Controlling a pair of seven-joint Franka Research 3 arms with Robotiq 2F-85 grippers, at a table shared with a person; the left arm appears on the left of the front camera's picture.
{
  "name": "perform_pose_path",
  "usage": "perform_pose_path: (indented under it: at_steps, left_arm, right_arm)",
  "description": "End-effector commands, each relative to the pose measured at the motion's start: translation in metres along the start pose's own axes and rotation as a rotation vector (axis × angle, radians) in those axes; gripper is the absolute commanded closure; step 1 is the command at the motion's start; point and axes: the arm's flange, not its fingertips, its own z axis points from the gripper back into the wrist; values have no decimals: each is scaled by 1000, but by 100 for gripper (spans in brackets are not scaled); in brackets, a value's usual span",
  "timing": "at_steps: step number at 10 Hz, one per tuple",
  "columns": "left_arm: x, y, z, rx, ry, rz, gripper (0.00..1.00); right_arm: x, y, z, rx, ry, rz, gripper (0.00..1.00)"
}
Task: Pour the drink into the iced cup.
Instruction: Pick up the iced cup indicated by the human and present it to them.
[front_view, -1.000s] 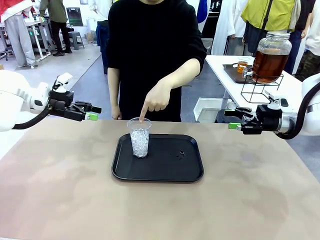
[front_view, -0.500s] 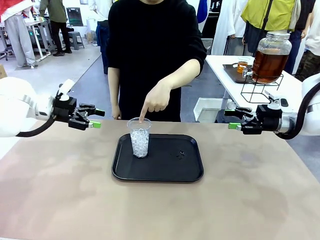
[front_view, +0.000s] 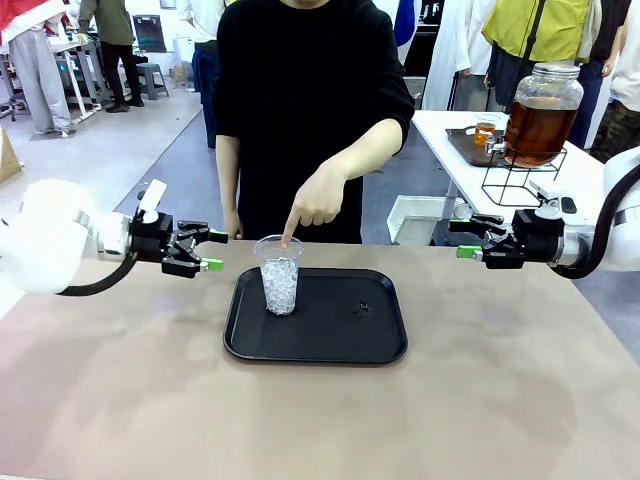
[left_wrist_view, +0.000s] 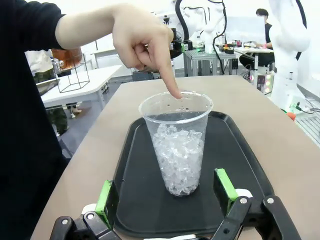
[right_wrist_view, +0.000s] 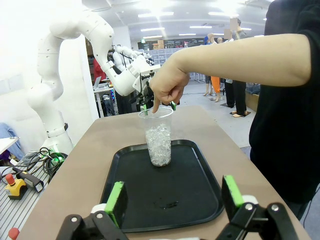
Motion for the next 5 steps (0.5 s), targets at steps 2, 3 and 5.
perform_pose_path:
  at_steps: [2, 3, 5]
  left_arm:
    - [-17, 0, -17, -2, -33, -2, 0]
    - [-21, -1, -24, -21, -30, 17, 0]
    - [-25, -1, -31, -28, -35, 46, 0]
  right_arm:
    - [3, -1, 0, -4, 3, 4, 0]
    - [3, -1, 0, -4, 3, 4, 0]
    - [3, -1, 0, -4, 3, 4, 0]
